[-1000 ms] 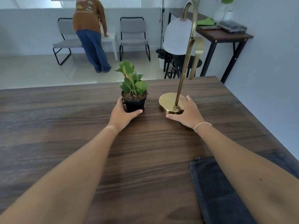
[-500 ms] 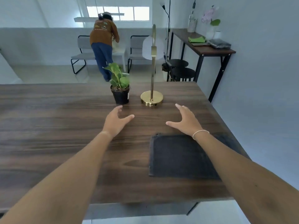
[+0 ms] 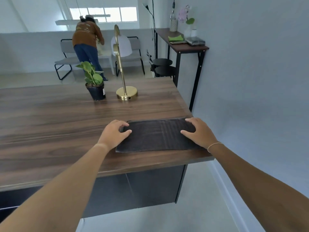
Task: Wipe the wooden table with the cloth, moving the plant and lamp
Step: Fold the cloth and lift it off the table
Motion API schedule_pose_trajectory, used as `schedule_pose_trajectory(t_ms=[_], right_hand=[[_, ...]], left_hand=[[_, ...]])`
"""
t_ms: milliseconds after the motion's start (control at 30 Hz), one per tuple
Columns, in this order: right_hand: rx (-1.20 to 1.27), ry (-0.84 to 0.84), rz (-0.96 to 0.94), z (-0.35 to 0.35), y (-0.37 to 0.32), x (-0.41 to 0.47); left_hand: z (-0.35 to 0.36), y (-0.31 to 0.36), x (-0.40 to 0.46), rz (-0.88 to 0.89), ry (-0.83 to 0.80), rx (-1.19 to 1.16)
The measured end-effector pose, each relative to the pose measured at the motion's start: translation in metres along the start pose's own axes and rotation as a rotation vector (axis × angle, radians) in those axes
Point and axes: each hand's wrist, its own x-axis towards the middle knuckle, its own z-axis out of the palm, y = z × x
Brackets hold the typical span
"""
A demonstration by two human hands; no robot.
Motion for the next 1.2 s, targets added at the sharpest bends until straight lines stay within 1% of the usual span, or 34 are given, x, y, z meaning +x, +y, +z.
schedule_pose_trajectory(t_ms=[133,267,400,567,667,733,867,933,1000,1133,1200], right_hand=[[-0.022,-0.004,-0.097,-0.004,0.006,-0.026],[-0.083,-0.024,-0.159,0.002,0.005,-0.044],[-0.065,-0.018,-0.142,0.007,0.005,-0.056],[-0.112,-0.014,-0.142,0.003,0.004,-0.060],[-0.144,-0.039,-0.148,0.000,0.005,-0.062],[-0.168,-0.046,-0.153,-0.004,0.008,-0.064],[-0.206,0.009,-0.161,-0.012,0.014,-0.066],[-0.206,0.031,-0.151,-0.012,0.014,-0.067],[-0.143,0.067,-0.119,-0.013,0.010,-0.065],[0.167,0.214,0.076,-0.023,-0.010,-0.052],[0.277,0.278,0.139,-0.030,-0.026,-0.045]], left_hand=[[-0.008,0.000,-0.015,0.116,-0.051,0.022],[-0.013,-0.013,-0.033,0.163,-0.139,0.064],[-0.019,-0.023,-0.046,0.211,-0.194,0.102],[-0.030,-0.023,-0.049,0.280,-0.282,0.215],[-0.033,-0.026,-0.049,0.315,-0.294,0.257],[-0.032,-0.026,-0.048,0.339,-0.266,0.278],[-0.031,-0.022,-0.047,0.332,-0.212,0.274],[-0.032,-0.019,-0.046,0.293,-0.201,0.208],[-0.033,-0.016,-0.042,0.215,-0.149,0.045],[-0.036,-0.003,-0.030,0.085,0.027,-0.245],[-0.041,0.007,-0.020,0.021,0.117,-0.384]])
